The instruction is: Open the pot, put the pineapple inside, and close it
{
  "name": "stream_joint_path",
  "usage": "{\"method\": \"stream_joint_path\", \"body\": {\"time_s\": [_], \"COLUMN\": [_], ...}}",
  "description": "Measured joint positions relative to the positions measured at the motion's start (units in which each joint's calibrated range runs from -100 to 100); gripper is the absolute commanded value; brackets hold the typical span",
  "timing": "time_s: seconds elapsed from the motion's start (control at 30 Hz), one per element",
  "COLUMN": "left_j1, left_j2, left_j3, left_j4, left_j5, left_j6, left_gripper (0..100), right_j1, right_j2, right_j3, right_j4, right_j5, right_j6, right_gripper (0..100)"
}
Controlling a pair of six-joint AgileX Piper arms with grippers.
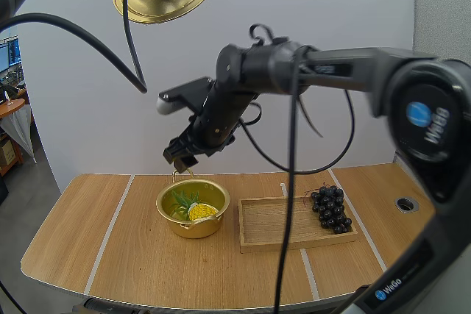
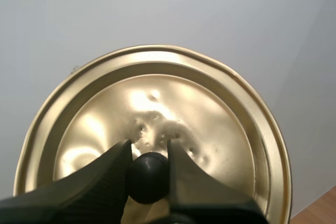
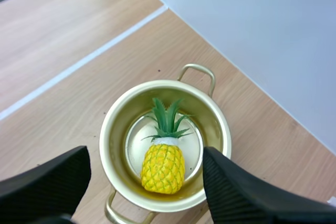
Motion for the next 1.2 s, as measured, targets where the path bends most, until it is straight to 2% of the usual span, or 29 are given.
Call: {"method": "stream_joint_path", "body": {"time_s": [0.53, 0.77, 1.17, 1.2], "left_j1": [0.00, 0.00, 0.00, 0.00], "left_j2": [0.00, 0.00, 0.00, 0.00], "left_j3": [0.00, 0.00, 0.00, 0.00], "left_j4": [0.00, 0.00, 0.00, 0.00], "left_j5": [0.00, 0.00, 0.00, 0.00], "left_j6": [0.00, 0.00, 0.00, 0.00], "left_gripper": [0, 0, 0, 0], "right_j1": [0.00, 0.00, 0.00, 0.00], "right_j2": [-29.44, -42.09, -56.00, -56.95], "right_j3": [23.14, 30.00, 36.95, 37.57], "right_j4": [0.11, -0.13, -8.39, -8.77], "right_j5": [1.81, 3.58, 11.34, 11.73], "right_j6": [0.28, 0.46, 7.06, 7.41], "right_gripper": [100, 100, 100, 88]}}
